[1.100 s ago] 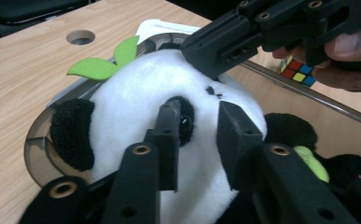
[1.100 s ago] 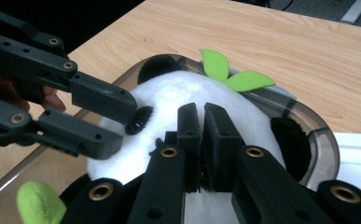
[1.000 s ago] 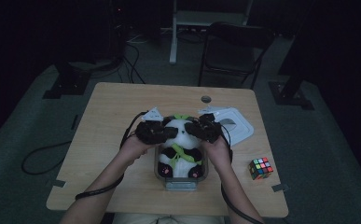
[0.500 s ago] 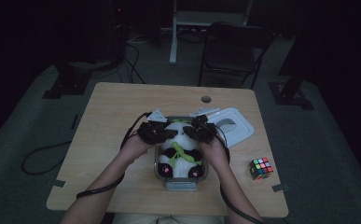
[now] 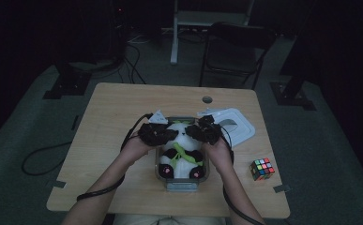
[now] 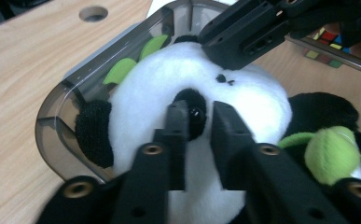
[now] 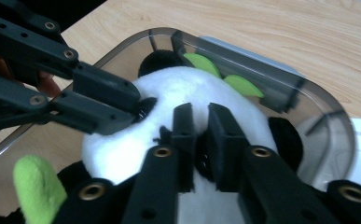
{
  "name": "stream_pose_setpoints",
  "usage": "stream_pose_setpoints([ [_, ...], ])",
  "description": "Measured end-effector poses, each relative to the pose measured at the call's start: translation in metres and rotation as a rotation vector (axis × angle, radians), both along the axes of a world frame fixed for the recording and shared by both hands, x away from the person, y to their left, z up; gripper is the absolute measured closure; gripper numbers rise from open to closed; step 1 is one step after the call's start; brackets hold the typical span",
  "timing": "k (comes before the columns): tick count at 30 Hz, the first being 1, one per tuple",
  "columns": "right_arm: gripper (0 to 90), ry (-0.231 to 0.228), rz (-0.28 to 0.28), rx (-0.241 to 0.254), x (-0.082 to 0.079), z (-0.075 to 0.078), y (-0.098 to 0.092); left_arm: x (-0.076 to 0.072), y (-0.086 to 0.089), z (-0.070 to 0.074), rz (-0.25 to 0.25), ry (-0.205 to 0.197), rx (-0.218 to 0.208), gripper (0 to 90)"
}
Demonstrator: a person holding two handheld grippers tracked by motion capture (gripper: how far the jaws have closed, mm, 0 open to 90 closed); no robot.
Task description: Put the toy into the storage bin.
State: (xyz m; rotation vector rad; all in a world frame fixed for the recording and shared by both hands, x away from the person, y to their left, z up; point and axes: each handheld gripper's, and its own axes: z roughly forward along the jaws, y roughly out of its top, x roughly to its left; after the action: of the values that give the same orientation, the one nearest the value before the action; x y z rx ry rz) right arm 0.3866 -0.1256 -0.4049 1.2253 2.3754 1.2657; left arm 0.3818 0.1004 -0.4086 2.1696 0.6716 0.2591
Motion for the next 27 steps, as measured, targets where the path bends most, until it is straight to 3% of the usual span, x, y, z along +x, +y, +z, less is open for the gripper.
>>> stream_pose_setpoints([
  [2, 69.4, 0.004, 0.000, 0.029, -0.002, 0.000, -0.005, -0.001, 0.004, 0.001, 0.004, 0.007, -0.027, 64.9],
  [3, 69.4, 0.004, 0.000, 0.029, -0.002, 0.000, -0.005, -0.001, 0.004, 0.001, 0.004, 0.007, -0.027, 61.7],
  [5, 56.5, 0.006, 0.000, 0.072, -0.007, 0.002, -0.016, -0.005, 0.009, 0.001, -0.009, 0.010, -0.042, 59.6],
  [10, 45.2, -0.013, -0.016, 0.101, -0.015, 0.006, -0.031, -0.013, 0.014, 0.001, -0.031, 0.010, -0.042, 52.5],
  [22, 29.0, -0.032, -0.072, 0.127, -0.036, 0.007, -0.063, -0.023, 0.031, 0.007, -0.023, 0.011, -0.078, 45.7],
  [27, 27.6, -0.051, -0.105, 0.144, -0.044, 0.006, -0.080, -0.026, 0.040, 0.007, -0.026, 0.015, -0.094, 41.5],
])
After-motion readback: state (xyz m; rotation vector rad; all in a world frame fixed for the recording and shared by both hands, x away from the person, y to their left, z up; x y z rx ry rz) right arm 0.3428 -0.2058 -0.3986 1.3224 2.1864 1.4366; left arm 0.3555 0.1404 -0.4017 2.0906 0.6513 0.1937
